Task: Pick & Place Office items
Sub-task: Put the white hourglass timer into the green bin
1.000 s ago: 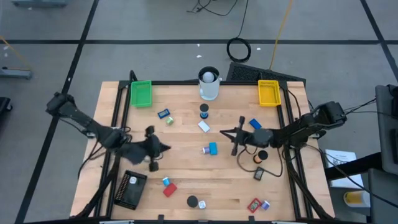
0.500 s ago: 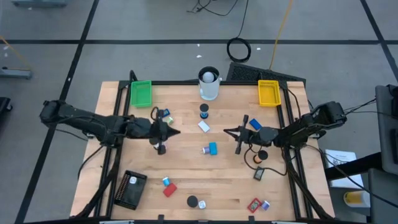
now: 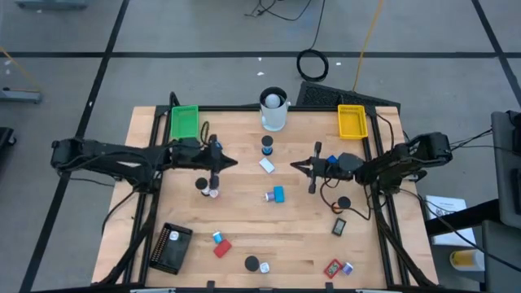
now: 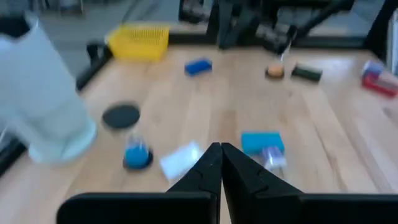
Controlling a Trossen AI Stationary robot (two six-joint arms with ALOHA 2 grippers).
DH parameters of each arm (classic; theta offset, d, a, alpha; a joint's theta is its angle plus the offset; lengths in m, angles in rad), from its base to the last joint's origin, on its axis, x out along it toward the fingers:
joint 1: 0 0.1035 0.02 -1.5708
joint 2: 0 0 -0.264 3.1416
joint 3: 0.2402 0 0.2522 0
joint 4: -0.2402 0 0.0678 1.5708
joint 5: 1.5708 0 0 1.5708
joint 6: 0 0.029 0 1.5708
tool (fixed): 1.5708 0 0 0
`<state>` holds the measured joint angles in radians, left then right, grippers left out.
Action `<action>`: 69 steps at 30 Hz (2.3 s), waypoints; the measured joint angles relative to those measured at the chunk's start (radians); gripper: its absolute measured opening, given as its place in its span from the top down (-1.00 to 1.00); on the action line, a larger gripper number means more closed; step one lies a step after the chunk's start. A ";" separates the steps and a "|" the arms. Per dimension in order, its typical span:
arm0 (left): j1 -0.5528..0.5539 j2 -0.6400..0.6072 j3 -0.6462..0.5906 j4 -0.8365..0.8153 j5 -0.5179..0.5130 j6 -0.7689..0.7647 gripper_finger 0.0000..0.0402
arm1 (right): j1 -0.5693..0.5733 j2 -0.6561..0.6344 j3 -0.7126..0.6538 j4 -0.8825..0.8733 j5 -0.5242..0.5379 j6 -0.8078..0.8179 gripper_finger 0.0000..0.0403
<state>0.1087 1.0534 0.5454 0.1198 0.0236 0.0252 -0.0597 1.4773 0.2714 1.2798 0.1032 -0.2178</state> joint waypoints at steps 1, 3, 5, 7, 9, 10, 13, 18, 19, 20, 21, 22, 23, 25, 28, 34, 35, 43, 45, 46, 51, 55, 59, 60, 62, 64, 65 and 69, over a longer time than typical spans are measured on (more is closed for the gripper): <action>-0.002 -0.015 0.032 -0.099 0.000 -0.005 0.92 | 0.000 0.000 0.000 -0.006 0.000 0.000 1.00; -0.016 -0.030 0.100 -0.303 -0.006 -0.022 0.91 | 0.000 0.000 0.000 -0.005 0.000 0.000 1.00; -0.036 -0.029 0.158 -0.456 -0.026 -0.069 0.91 | 0.004 0.000 0.000 -0.005 0.000 0.000 1.00; -0.058 -0.030 0.202 -0.559 -0.028 -0.123 0.93 | 0.009 0.000 0.000 -0.005 0.000 0.000 1.00; -0.080 -0.030 0.237 -0.635 -0.036 -0.180 0.94 | 0.009 0.000 0.000 -0.005 -0.001 0.001 1.00; -0.091 -0.026 0.252 -0.676 -0.048 -0.209 0.93 | 0.009 0.000 0.000 -0.005 0.000 0.001 1.00; -0.115 0.007 0.308 -0.805 -0.094 -0.289 0.82 | 0.009 0.000 0.000 -0.005 0.000 0.004 1.00; -0.149 0.035 0.395 -1.027 -0.167 -0.406 0.43 | 0.009 0.000 0.000 -0.006 0.000 -0.001 1.00; -0.154 0.037 0.398 -1.063 -0.170 -0.435 0.33 | 0.009 0.000 0.000 -0.005 0.000 -0.001 1.00; -0.159 0.037 0.399 -1.091 -0.170 -0.470 0.23 | 0.009 0.000 0.000 -0.006 0.000 -0.001 1.00; -0.164 0.035 0.399 -1.105 -0.167 -0.507 0.13 | 0.009 0.000 0.000 -0.006 0.000 -0.001 1.00; -0.166 0.034 0.399 -1.107 -0.156 -0.551 0.03 | 0.009 0.000 0.000 -0.006 0.000 -0.001 1.00; -0.169 0.034 0.398 -1.114 -0.146 -0.602 -0.08 | 0.009 0.000 0.000 -0.006 0.000 -0.001 1.00; -0.170 0.040 0.394 -1.137 -0.120 -0.682 -0.28 | 0.009 0.000 0.000 -0.006 0.000 -0.001 1.00; -0.171 0.057 0.394 -1.132 -0.111 -0.724 -0.54 | 0.009 0.000 0.000 -0.006 0.000 -0.002 1.00; -0.197 0.141 0.394 -1.132 -0.078 -0.744 -0.85 | 0.009 0.000 0.000 -0.006 0.000 -0.001 1.00; -0.201 0.161 0.394 -1.134 -0.071 -0.746 -0.88 | 0.009 0.000 0.000 -0.006 0.000 -0.002 1.00; -0.210 0.247 0.394 -1.181 -0.073 -0.742 -0.85 | 0.009 0.000 0.000 -0.007 0.000 -0.002 1.00; -0.210 0.250 0.394 -1.188 -0.080 -0.742 -0.80 | 0.009 0.000 0.000 -0.009 0.000 -0.001 1.00; -0.210 0.250 0.394 -1.188 -0.088 -0.742 -0.77 | 0.009 0.000 0.000 -0.009 0.000 -0.002 1.00; -0.210 0.250 0.394 -1.201 -0.129 -0.733 -0.62 | 0.009 0.000 0.000 -0.013 0.000 -0.002 1.00; -0.212 0.250 0.394 -1.200 -0.130 -0.733 -0.49 | 0.009 0.000 0.000 -0.013 0.000 -0.002 1.00; -0.216 0.250 0.368 -1.172 -0.137 -0.724 -0.40 | 0.009 0.000 0.000 -0.013 0.000 -0.002 1.00; -0.216 0.250 0.350 -1.157 -0.136 -0.724 -0.39 | 0.009 0.000 0.000 -0.013 0.000 -0.002 1.00; -0.214 0.250 0.312 -1.129 -0.130 -0.727 -0.39 | 0.009 0.000 0.000 -0.013 0.000 -0.002 1.00; -0.210 0.250 0.278 -1.107 -0.127 -0.728 -0.39 | 0.009 0.000 0.000 -0.013 0.000 -0.003 1.00; -0.209 0.250 0.266 -1.096 -0.121 -0.725 -0.39 | 0.009 0.000 0.000 -0.013 0.000 -0.003 1.00; -0.209 0.250 0.249 -1.076 -0.110 -0.716 -0.36 | 0.009 0.000 0.000 -0.013 0.000 -0.003 1.00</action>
<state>-0.1005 1.3033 0.7940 -0.9558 -0.0865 -0.6910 -0.0509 1.4773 0.2710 1.2667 0.1032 -0.2207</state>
